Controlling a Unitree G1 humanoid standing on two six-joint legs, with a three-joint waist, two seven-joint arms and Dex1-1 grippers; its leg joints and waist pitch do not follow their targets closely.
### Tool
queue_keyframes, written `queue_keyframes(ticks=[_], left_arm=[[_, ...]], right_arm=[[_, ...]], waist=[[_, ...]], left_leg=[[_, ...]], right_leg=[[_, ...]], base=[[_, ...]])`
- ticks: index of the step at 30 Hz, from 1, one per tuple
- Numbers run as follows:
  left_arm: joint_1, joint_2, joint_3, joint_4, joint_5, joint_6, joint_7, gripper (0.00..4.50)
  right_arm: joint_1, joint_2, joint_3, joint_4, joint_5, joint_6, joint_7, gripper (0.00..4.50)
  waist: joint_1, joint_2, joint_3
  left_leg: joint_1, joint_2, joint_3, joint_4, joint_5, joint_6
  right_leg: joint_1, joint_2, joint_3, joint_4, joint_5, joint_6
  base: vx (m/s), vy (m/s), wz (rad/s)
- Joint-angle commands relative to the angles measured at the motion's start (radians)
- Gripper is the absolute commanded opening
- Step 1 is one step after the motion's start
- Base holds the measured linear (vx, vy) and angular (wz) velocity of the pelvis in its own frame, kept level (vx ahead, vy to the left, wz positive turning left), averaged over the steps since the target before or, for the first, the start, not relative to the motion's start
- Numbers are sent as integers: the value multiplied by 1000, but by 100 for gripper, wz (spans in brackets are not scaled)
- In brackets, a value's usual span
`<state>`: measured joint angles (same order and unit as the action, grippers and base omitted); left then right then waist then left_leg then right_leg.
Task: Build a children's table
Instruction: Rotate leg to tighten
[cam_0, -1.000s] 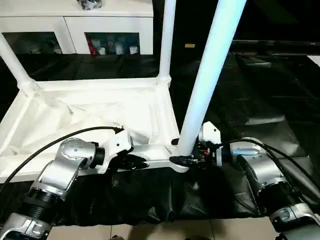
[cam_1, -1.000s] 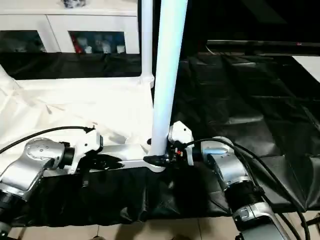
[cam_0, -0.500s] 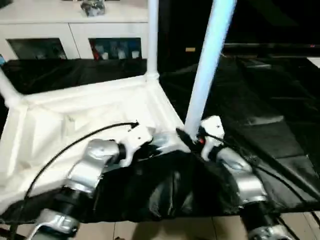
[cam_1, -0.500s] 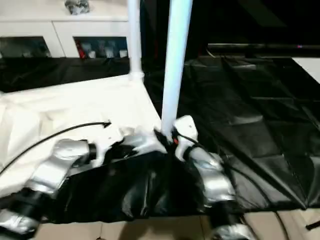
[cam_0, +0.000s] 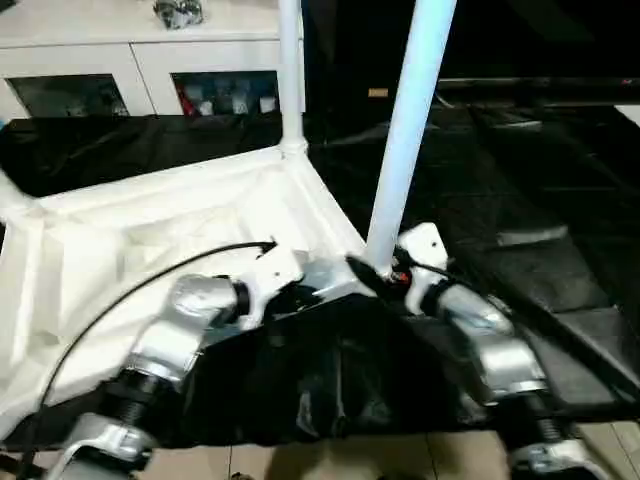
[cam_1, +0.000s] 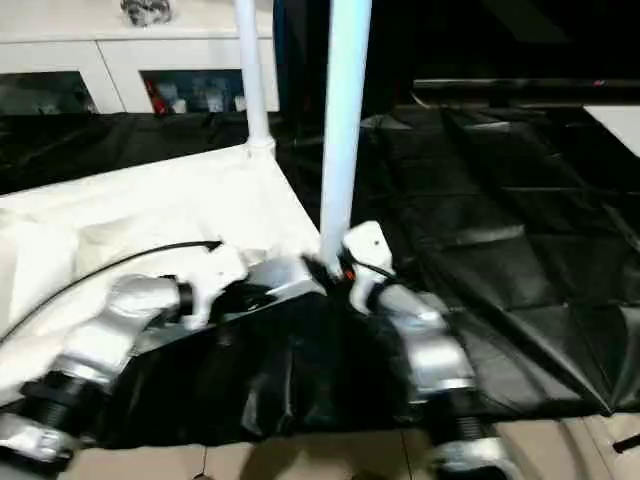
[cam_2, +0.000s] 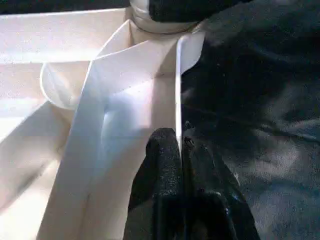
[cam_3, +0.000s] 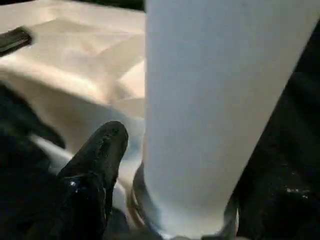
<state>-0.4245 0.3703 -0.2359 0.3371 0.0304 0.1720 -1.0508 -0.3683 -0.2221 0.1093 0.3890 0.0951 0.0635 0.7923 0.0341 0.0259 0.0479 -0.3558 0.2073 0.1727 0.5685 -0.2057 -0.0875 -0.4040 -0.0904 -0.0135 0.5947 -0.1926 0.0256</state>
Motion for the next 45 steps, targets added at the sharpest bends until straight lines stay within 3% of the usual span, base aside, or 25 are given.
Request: queue_keyframes(ticks=[1,3,4,7,8,14,24,26,28,31,32,35,39,40,41,43,45], left_arm=[[-7,-5,-11,-12,-41,-28,-55,0],[-9,14,-7,-6,-54,-26,-97,0],[-12,26,-5,-2,-67,-20,-132,0],[-18,44,-12,3,-82,-10,-169,0],[-26,54,-15,13,-89,-14,-191,0],[-44,70,-20,34,-93,-23,-228,0],[-73,77,-26,77,-84,-44,-247,0],[-79,68,-19,89,-75,-51,-218,0],[-87,34,-5,106,-51,-54,-125,0],[-90,12,-3,105,-40,-41,-80,0],[-95,-30,-4,102,-22,-10,-1,0],[-99,-75,-8,102,-12,10,59,0],[-101,-187,-34,93,20,40,183,0],[-100,-209,-39,93,24,39,203,0],[-100,-229,-42,93,25,37,221,0],[-99,-236,-55,91,37,16,223,0],[-102,-229,-55,94,46,-4,217,0]], right_arm=[[19,-18,90,6,17,34,151,332],[16,-71,109,0,17,33,256,332],[8,-111,125,4,17,32,333,332],[-5,-149,137,7,35,45,422,332],[-22,-165,146,16,46,53,473,332],[-52,-173,164,33,61,59,540,277],[-62,-167,180,46,59,59,576,252],[-54,-153,167,50,55,43,542,252],[-46,-101,126,78,33,27,392,252],[-45,-66,100,95,25,36,299,252],[-40,-7,67,113,10,35,157,246],[-31,48,49,118,2,51,50,238],[-17,188,50,133,-46,49,-181,220],[-24,221,44,148,-57,49,-244,220],[-34,253,35,161,-53,54,-285,220],[-43,280,26,166,-50,42,-319,264],[-45,285,22,159,-47,35,-320,276]], waist=[[0,-3,-44],[3,4,-46],[4,-2,-47],[10,2,-46],[11,-1,-45],[16,0,-40],[21,0,-42],[21,1,-41],[20,0,-39],[16,-2,-37],[9,-1,-33],[1,-1,-32],[-1,-1,-32],[-3,3,-32],[-4,-1,-34],[-4,-2,-34],[-4,-3,-37]], left_leg=[[-3,4,10,-61,-152,60],[-5,3,11,-53,-76,89],[-8,2,11,-51,-51,104],[-4,6,14,-47,-55,132],[-3,7,15,-47,-63,136],[1,12,17,-55,-119,110],[1,10,17,-53,-102,101],[0,11,17,-55,-116,93],[-1,12,16,-57,-134,80],[5,11,14,-65,-183,47],[1,12,12,-72,-211,26],[5,10,9,-77,-246,0],[5,8,9,-78,-240,-3],[4,8,9,-79,-240,-8],[-1,5,8,-80,-240,-11],[0,5,7,-81,-251,-7],[0,5,8,-80,-247,2]], right_leg=[[41,-15,15,-58,-32,-244],[46,-16,13,-44,95,-282],[52,-14,10,-41,141,-294],[51,-14,8,-38,154,-318],[51,-15,7,-38,142,-322],[47,-21,9,-47,11,-316],[48,-20,9,-44,41,-318],[48,-21,9,-46,23,-316],[47,-23,11,-50,-9,-309],[45,-26,13,-61,-116,-282],[44,-27,14,-66,-181,-262],[38,-26,17,-75,-245,-231],[36,-24,18,-78,-240,-212],[35,-25,19,-80,-244,-206],[38,-24,19,-79,-258,-194],[36,-24,18,-83,-288,-180],[35,-24,20,-84,-280,-169]], base=[[60,-19,2],[31,1,1],[0,0,0],[0,0,0],[0,0,0],[0,0,0],[0,0,0],[0,0,0],[0,0,0],[0,0,0],[0,0,0],[0,0,0],[0,0,0],[0,0,0],[0,0,0],[0,0,0],[0,0,0]])
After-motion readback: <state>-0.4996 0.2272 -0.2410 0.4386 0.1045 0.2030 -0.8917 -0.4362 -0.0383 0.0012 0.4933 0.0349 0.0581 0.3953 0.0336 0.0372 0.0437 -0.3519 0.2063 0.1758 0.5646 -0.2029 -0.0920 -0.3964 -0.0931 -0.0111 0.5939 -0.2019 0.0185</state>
